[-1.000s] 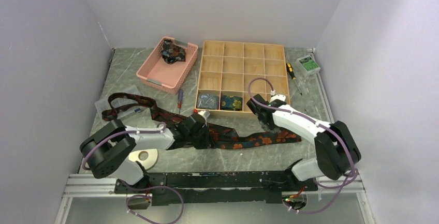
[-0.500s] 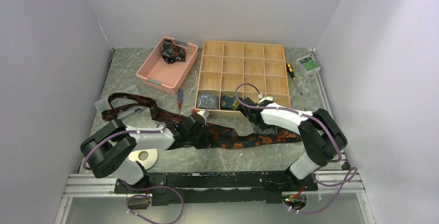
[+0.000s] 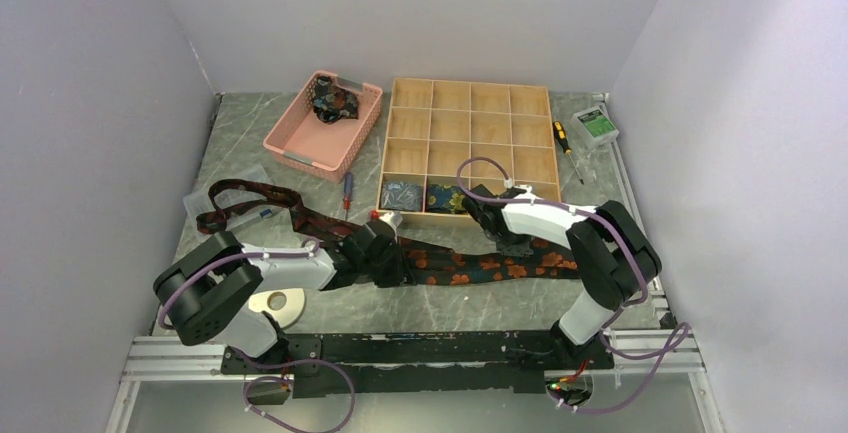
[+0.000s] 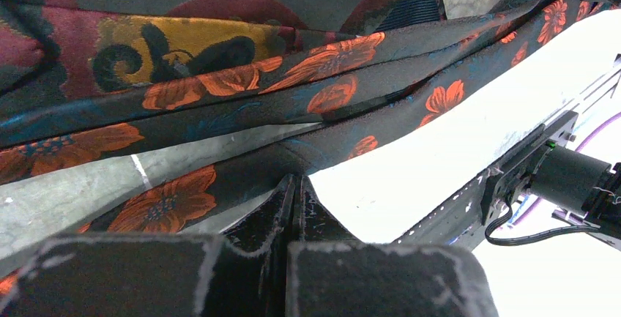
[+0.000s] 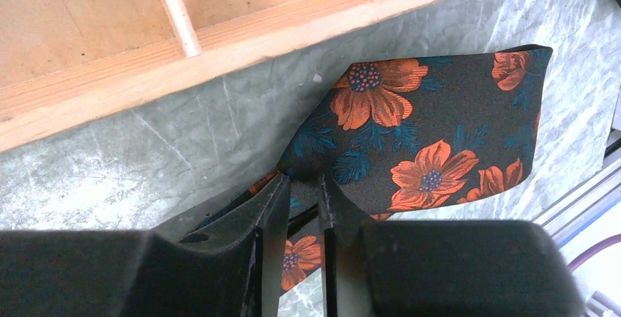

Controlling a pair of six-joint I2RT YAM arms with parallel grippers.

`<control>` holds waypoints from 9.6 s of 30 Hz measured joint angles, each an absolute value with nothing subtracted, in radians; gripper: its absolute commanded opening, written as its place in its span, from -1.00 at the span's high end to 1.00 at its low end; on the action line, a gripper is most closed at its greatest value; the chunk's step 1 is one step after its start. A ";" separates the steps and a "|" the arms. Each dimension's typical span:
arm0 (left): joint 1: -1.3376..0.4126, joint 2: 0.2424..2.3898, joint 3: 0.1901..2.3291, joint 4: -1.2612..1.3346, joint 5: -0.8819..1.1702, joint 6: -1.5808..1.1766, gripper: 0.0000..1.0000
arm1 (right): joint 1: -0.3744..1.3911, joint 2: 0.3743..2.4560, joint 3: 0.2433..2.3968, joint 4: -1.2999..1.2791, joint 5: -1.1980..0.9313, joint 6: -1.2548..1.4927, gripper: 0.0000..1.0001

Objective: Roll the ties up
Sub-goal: Flatten out the tie at the center of the board.

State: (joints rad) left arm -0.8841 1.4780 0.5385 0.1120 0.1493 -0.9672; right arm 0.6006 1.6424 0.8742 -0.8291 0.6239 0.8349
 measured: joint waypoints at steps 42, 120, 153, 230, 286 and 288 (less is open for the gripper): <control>-0.820 1.418 0.475 0.136 0.109 -1.011 0.94 | -0.168 1.054 0.738 -0.787 0.513 0.821 0.31; -0.824 0.854 0.508 -0.589 -0.347 -1.084 0.18 | 1.092 1.315 0.708 -0.376 0.470 0.536 1.00; -0.532 1.214 0.570 -0.393 -0.191 -0.893 0.31 | 0.823 1.219 0.620 -0.325 0.292 0.545 0.39; -0.465 0.929 0.621 -0.775 -0.260 -0.981 -0.07 | 0.992 1.548 0.838 0.010 0.040 0.612 0.33; -0.464 0.944 0.517 -0.633 -0.259 -0.981 0.01 | 1.084 1.820 1.113 -0.100 -0.010 0.534 0.56; -0.464 0.953 0.516 -0.630 -0.259 -0.980 0.01 | 1.082 1.839 1.106 -0.126 -0.004 0.531 0.55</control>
